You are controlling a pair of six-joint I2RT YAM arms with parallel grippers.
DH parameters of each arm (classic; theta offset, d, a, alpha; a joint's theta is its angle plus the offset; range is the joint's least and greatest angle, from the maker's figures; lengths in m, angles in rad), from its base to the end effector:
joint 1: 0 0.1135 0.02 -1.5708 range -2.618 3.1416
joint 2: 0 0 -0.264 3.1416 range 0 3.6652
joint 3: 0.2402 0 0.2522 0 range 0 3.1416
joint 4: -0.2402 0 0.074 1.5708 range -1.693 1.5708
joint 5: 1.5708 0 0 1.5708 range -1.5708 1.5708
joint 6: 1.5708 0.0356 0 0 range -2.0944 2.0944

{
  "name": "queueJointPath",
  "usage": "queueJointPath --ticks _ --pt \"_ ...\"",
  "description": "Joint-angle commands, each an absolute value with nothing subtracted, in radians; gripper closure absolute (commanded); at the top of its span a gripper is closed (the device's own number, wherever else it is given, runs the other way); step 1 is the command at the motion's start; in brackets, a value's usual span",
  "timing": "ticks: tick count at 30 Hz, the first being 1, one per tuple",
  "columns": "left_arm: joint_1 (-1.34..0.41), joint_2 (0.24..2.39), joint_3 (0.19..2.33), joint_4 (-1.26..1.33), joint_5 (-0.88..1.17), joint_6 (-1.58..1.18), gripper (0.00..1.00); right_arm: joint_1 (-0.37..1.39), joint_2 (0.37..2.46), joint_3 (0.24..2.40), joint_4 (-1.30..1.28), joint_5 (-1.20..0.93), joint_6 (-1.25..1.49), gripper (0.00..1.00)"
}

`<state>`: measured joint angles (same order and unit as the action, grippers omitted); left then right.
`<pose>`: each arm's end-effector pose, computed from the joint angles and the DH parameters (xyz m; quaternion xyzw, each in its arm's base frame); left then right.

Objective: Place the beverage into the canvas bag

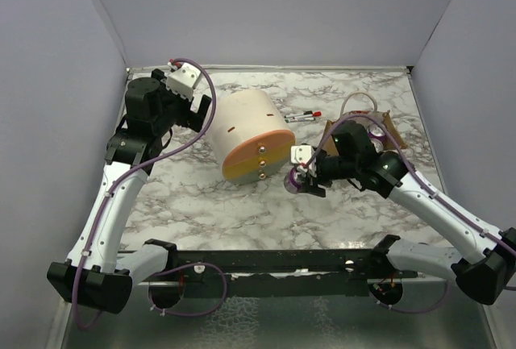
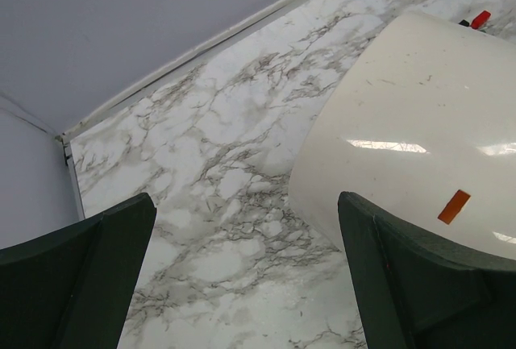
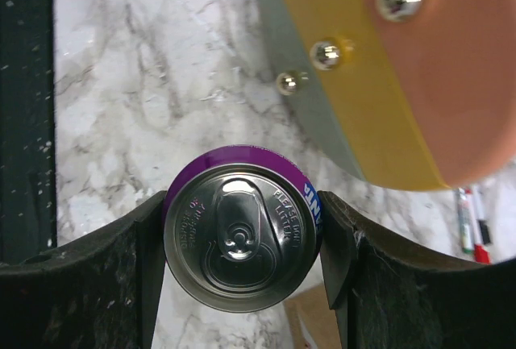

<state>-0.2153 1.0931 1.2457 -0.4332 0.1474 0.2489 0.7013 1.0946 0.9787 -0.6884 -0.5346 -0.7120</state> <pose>0.2300 -0.0556 0.4142 0.2264 0.7653 -0.0488 0.6005 0.1578 0.1570 0.3040 -0.6559 0.6162 0.2430 0.3620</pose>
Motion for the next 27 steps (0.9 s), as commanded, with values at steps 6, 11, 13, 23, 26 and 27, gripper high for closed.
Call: queueJointPath --ticks 6,11,13,23,26,27 --pt "-0.209 1.074 1.242 -0.403 0.13 0.264 0.01 0.566 1.031 1.178 -0.633 -0.331 -0.554 0.6" --pt "-0.208 1.074 1.244 -0.406 0.13 0.268 0.01 0.414 0.999 1.202 -0.601 -0.293 -0.458 0.6" --pt "-0.208 1.072 1.243 -0.407 0.13 0.271 0.01 0.362 0.993 1.197 -0.59 -0.257 -0.433 0.6" --pt "-0.207 1.063 1.239 -0.411 0.144 0.278 0.01 0.224 1.016 1.189 -0.588 -0.092 -0.413 0.63" --pt "-0.209 1.063 1.241 -0.413 0.15 0.279 0.01 0.223 1.052 1.187 -0.623 -0.108 -0.419 0.63" --pt "-0.208 1.062 1.242 -0.415 0.152 0.279 0.01 0.224 1.065 1.187 -0.635 -0.118 -0.42 0.63"
